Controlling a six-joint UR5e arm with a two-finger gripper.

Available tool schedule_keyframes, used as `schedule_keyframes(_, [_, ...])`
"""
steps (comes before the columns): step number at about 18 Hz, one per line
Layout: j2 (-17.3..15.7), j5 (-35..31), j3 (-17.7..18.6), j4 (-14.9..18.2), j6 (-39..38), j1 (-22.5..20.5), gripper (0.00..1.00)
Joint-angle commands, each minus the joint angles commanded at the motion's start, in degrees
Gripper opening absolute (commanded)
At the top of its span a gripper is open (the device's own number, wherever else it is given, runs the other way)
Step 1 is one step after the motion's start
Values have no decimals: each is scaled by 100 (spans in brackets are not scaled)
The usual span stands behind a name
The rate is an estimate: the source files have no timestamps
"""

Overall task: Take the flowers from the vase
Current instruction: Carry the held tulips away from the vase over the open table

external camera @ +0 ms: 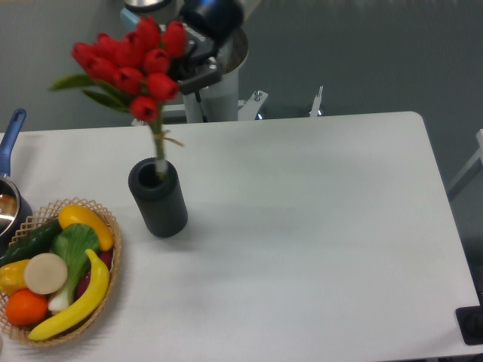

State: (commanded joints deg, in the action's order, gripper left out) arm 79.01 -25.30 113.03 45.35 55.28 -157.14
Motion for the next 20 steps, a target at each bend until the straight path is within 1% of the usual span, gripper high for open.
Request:
schedule_keyframes(2, [97,-167,-61,17,9,-228,23])
schedule_keyframes(3, [158,-377,-88,18,9,-273,22])
schedule_keyframes(6, [282,-1395,-193,26,9,-326,21])
schedule_keyframes(7, [378,-1599,-220,35,9,-326,21])
schedule_keyframes(10, [755,-1784,-377,18,9,-326,21])
schedule_keyframes(12, [975,-2275,-527,18,0,-326,22])
schedule_keyframes(15, [1266,-2882,-913,26,9,-300,22])
schedule_keyframes(18, [1591,-3102,-1151,26,0,-291,22])
schedule_keyframes(20, [1688,-3794,-1169,53,9,-230,22])
